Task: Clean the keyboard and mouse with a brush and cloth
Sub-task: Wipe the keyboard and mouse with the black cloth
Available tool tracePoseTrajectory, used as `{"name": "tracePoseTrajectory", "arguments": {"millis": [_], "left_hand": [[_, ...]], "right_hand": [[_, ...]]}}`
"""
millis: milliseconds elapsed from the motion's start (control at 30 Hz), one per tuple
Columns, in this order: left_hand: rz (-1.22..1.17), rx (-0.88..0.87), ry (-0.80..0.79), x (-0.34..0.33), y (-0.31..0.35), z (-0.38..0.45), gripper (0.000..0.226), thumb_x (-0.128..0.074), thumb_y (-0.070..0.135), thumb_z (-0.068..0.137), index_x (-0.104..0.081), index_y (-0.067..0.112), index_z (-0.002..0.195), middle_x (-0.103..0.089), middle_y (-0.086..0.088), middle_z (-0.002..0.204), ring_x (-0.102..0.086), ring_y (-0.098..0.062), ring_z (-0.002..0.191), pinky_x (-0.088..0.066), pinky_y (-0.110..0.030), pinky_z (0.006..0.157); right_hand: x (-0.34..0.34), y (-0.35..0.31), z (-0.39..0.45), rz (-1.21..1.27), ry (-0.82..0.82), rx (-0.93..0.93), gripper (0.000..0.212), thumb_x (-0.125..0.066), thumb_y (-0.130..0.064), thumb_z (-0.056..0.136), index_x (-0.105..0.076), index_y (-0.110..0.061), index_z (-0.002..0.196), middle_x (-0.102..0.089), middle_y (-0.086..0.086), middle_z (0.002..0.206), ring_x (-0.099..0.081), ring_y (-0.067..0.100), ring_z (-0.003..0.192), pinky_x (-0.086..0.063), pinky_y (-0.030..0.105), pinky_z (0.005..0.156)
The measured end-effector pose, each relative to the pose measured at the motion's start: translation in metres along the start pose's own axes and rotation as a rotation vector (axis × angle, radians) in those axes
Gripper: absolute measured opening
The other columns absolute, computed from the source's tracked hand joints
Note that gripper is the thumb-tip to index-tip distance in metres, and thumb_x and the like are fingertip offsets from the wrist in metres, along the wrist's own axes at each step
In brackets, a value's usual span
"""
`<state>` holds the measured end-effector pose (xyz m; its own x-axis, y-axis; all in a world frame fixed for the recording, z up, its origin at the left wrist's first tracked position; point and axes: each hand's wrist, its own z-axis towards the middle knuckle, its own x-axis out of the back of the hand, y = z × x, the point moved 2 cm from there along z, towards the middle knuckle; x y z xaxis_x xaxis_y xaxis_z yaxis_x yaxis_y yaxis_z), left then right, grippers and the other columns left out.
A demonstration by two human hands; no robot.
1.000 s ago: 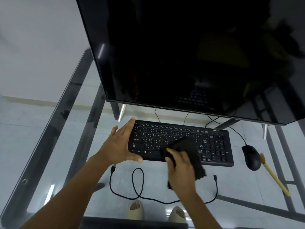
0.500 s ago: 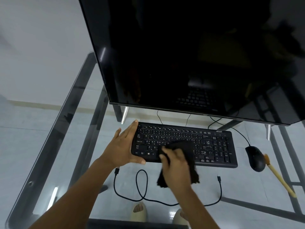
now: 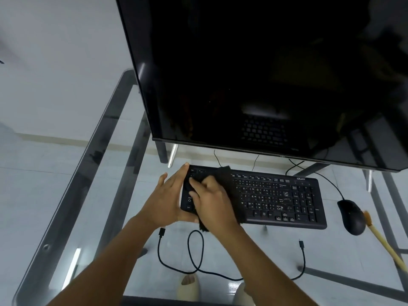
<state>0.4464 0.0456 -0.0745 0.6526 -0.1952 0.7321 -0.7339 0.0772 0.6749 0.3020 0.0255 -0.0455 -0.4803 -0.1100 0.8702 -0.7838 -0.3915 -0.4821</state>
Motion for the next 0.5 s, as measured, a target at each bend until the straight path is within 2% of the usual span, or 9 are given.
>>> {"name": "tracePoseTrajectory", "arguments": {"millis": [67, 200, 333, 400, 500], "left_hand": [[-0.004, 0.002, -0.007, 0.002, 0.000, 0.000, 0.139, -0.072, 0.077, 0.049, 0.008, 0.026, 0.151, -0.018, 0.013, 0.156, -0.013, 0.005, 0.139, 0.005, -0.034, 0.117], [-0.009, 0.005, -0.017, 0.003, -0.001, -0.002, 0.139, -0.074, 0.074, 0.050, 0.008, 0.026, 0.150, -0.016, 0.014, 0.157, -0.007, 0.010, 0.134, 0.009, -0.031, 0.115], [-0.006, 0.002, 0.002, 0.002, -0.002, 0.000, 0.140, -0.073, 0.076, 0.049, 0.009, 0.025, 0.151, -0.018, 0.017, 0.154, -0.008, 0.011, 0.136, 0.010, -0.027, 0.114], [0.003, 0.001, 0.010, 0.002, -0.002, 0.000, 0.141, -0.073, 0.076, 0.050, 0.010, 0.023, 0.151, -0.019, 0.016, 0.153, -0.013, 0.007, 0.137, 0.009, -0.027, 0.115], [-0.007, 0.009, 0.011, 0.003, -0.001, -0.003, 0.141, -0.074, 0.075, 0.050, 0.010, 0.024, 0.151, -0.019, 0.017, 0.154, -0.009, 0.012, 0.132, 0.009, -0.026, 0.114]], "right_hand": [[0.007, 0.013, 0.011, 0.019, -0.001, -0.033, 0.033, -0.066, -0.017, 0.088, -0.066, -0.017, 0.120, -0.058, 0.012, 0.093, -0.062, 0.028, 0.070, -0.057, 0.035, 0.065], [0.026, 0.052, 0.015, 0.007, 0.156, -0.338, 0.030, -0.058, -0.018, 0.094, -0.065, -0.014, 0.123, -0.056, 0.013, 0.107, -0.062, 0.026, 0.077, -0.057, 0.036, 0.078], [0.001, 0.009, 0.030, 0.027, 0.129, -0.173, 0.024, -0.061, -0.016, 0.091, -0.070, -0.015, 0.113, -0.059, 0.013, 0.095, -0.061, 0.030, 0.074, -0.055, 0.038, 0.074], [-0.007, -0.007, 0.039, 0.041, 0.058, -0.108, 0.024, -0.057, -0.018, 0.094, -0.068, -0.016, 0.115, -0.058, 0.012, 0.098, -0.059, 0.030, 0.079, -0.053, 0.038, 0.076], [0.004, 0.008, 0.038, 0.045, -0.007, -0.102, 0.027, -0.054, -0.022, 0.096, -0.066, -0.020, 0.120, -0.057, 0.009, 0.103, -0.060, 0.025, 0.081, -0.054, 0.034, 0.076]]}}
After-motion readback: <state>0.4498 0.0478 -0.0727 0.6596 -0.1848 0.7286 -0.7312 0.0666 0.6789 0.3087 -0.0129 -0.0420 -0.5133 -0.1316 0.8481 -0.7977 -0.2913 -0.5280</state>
